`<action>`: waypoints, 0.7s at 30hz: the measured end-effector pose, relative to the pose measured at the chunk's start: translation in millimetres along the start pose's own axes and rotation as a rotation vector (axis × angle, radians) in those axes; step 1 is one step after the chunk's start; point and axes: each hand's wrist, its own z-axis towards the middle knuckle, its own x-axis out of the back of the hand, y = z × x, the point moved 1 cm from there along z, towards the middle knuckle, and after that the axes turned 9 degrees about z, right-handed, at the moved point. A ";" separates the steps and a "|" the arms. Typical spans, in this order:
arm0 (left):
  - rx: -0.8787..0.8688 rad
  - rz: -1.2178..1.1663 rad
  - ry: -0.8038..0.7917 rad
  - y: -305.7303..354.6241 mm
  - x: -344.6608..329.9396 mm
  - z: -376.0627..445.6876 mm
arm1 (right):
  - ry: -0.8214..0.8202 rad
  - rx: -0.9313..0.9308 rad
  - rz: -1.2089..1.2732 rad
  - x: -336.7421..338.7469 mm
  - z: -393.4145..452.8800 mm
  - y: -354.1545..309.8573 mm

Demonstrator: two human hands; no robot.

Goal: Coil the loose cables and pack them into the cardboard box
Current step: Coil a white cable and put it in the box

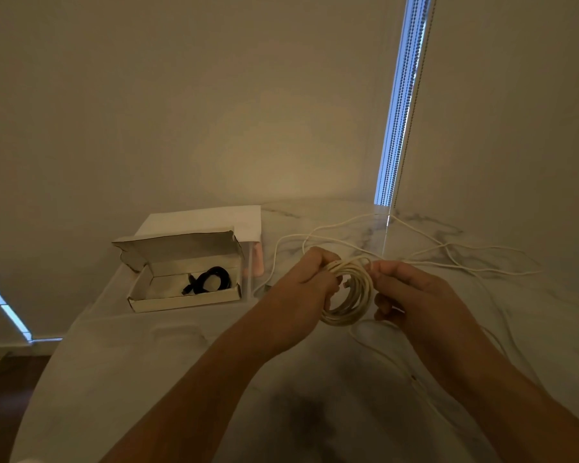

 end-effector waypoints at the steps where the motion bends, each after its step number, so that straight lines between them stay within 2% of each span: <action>1: 0.007 -0.032 0.003 -0.4 0.1 0.9 | -0.007 -0.007 -0.003 -0.1 -0.1 -0.1; 5: 0.032 -0.068 -0.006 -2.4 1.8 2.7 | -0.064 -0.032 -0.014 -3.3 -1.7 -0.9; 11: 0.056 -0.069 -0.023 2.2 1.9 2.1 | -0.046 -0.061 0.011 -7.4 -2.7 -3.5; 18: 0.091 -0.091 -0.068 6.9 0.0 -0.7 | -0.238 -0.062 -0.128 -14.4 -7.8 -0.6; 21: 0.079 -0.054 -0.061 6.7 -2.4 -1.7 | -0.254 -0.075 -0.214 -15.3 -7.7 1.6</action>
